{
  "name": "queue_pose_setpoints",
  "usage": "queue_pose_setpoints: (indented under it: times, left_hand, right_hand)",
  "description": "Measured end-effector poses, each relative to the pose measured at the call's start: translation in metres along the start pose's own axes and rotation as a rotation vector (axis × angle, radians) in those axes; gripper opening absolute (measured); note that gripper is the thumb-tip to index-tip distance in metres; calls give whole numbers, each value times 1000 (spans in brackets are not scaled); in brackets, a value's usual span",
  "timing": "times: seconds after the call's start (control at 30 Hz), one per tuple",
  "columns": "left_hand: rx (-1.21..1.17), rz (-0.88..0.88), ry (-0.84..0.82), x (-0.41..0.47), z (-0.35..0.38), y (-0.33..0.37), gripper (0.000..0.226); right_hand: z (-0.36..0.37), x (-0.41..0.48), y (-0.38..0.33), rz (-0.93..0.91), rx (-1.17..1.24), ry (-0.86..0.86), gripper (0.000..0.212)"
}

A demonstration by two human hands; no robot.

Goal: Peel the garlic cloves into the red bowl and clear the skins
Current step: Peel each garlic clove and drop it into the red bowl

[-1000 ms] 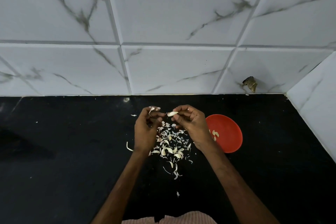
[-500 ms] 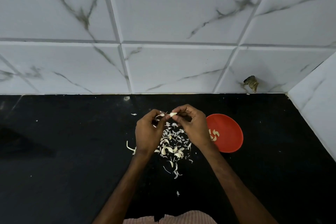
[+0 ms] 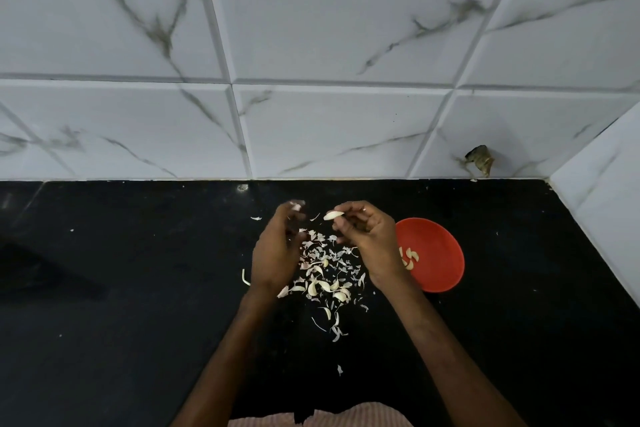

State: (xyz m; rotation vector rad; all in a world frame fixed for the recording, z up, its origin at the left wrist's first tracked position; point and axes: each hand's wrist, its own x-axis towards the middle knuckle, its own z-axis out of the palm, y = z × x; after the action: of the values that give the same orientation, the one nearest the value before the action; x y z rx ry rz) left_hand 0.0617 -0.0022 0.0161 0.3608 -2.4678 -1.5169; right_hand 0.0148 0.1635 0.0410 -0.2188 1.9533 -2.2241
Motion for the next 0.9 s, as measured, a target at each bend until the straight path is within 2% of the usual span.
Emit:
queue_pose_setpoints:
  times: [0.07,0.1,0.13,0.17,0.2,0.23,0.27,0.37,0.4,0.5,0.57,0.67,0.77,0.9]
  left_hand:
    - [361,5,-25,-1,-3,-4,6]
    - [454,10,-26,-2,-2,-4,22]
    - [498,25,-45,0,-1,-6,26]
    - [549,63,-82,0,0,-6,17]
    - [574,124,-113,0,0,-6,20]
    - [640,156,-172,1,1,-5,40]
    - [630,172,-185,2,2,-6,49]
    - [527,119,-61,3,-2,2,23]
    - [497,122,-43,3,-1,2,23]
    - [360,143,-56,-1,-2,12,40]
    - [184,139,-7,-1,-3,17,30]
    - [59,153,-10,-2,-3,26,16]
    - [70,180,-42,-3,-3,34,22]
    - [181,215,-72,-2,-2,36,12]
  right_hand:
    - [1,-1,1,69,82,11,16]
    - [1,-2,1,100,117,17,14]
    - [2,-3,1,124,150,26,12]
    - [3,-3,0,138,175,37,11]
    - [4,-4,0,145,189,46,11]
    - [5,-4,-1,147,196,53,12]
    - [6,-4,-2,146,197,58,12]
    - [7,-3,-3,143,173,74,6]
    - [7,-3,-4,143,163,81,5]
    - [7,-3,-5,133,132,85,3]
    - [6,-2,-5,98,73,82,4]
    - [4,0,-5,36,-26,65,5]
    - [3,1,-5,-7,-75,49,7]
    - [0,1,-6,-53,-151,-10,12]
